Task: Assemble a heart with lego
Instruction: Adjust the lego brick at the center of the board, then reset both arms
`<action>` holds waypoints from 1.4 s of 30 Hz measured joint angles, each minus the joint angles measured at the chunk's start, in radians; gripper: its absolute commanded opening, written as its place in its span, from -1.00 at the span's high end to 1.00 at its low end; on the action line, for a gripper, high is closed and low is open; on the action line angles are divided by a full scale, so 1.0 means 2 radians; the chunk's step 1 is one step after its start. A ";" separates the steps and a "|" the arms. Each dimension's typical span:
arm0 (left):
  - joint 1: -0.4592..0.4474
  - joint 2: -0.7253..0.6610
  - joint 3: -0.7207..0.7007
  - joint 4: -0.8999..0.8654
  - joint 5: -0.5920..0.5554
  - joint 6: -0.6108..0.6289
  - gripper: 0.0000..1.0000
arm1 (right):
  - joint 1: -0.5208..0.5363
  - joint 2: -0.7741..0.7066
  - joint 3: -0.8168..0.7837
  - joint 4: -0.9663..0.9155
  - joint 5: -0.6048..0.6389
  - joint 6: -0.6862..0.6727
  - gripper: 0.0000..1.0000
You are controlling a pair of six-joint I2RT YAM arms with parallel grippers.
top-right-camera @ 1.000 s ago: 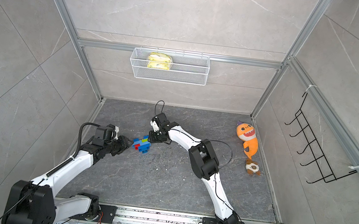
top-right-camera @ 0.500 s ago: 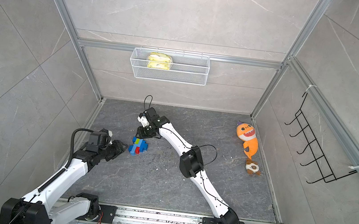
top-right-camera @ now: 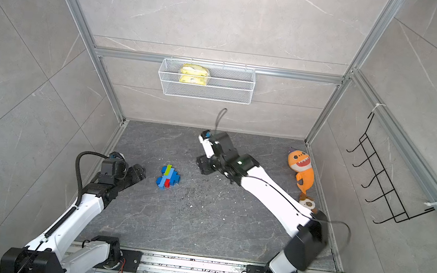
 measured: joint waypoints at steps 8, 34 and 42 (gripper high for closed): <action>0.006 -0.002 -0.019 0.058 -0.132 0.016 -0.99 | -0.092 -0.144 -0.265 0.122 0.207 -0.023 -0.58; 0.013 0.259 -0.157 0.530 -0.074 0.277 -1.00 | -0.266 0.012 -0.564 0.767 0.132 -0.085 -0.62; 0.017 0.259 -0.142 0.534 -0.073 0.278 -1.00 | -0.298 0.019 -0.545 0.744 0.038 -0.060 -0.99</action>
